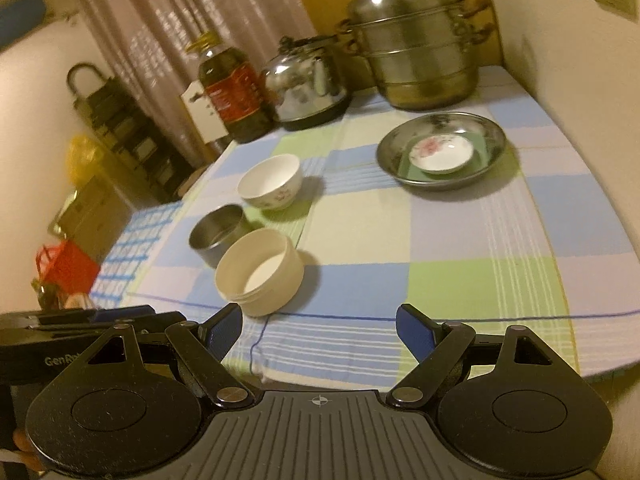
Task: Organize plates and bowls
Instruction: 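Move both grippers toward the rim of the stacked cream bowls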
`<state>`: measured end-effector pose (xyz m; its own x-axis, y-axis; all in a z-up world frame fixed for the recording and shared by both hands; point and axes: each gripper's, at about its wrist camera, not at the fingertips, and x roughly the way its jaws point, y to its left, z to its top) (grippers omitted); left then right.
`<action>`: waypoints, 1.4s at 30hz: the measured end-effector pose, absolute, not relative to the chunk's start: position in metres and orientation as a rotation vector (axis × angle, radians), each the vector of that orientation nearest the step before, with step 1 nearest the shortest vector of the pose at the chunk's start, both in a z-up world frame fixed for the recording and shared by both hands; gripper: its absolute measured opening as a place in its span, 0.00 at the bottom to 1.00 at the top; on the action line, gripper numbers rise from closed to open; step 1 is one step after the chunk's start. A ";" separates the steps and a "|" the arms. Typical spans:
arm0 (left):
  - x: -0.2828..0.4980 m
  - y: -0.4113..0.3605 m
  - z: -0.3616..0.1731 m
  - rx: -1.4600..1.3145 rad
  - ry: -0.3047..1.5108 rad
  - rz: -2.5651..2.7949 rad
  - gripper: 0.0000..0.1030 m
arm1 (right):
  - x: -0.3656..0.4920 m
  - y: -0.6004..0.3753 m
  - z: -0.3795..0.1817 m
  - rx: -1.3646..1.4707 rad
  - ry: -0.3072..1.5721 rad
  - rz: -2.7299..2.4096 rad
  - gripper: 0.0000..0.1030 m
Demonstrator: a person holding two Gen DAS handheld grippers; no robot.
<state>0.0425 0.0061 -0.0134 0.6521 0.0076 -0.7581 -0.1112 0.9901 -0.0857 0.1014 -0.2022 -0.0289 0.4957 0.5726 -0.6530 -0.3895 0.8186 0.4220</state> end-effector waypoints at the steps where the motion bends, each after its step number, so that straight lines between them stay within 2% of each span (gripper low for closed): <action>1: 0.041 0.007 -0.014 -0.132 0.860 0.074 0.39 | 0.101 -0.199 -0.030 0.219 0.879 0.598 0.81; 24: 0.057 0.058 -0.041 -0.172 0.933 0.167 0.39 | 0.127 -0.144 -0.057 0.070 0.991 0.617 0.80; 42: 0.074 0.076 -0.050 -0.165 0.935 0.172 0.38 | 0.139 -0.133 -0.062 0.075 0.989 0.609 0.58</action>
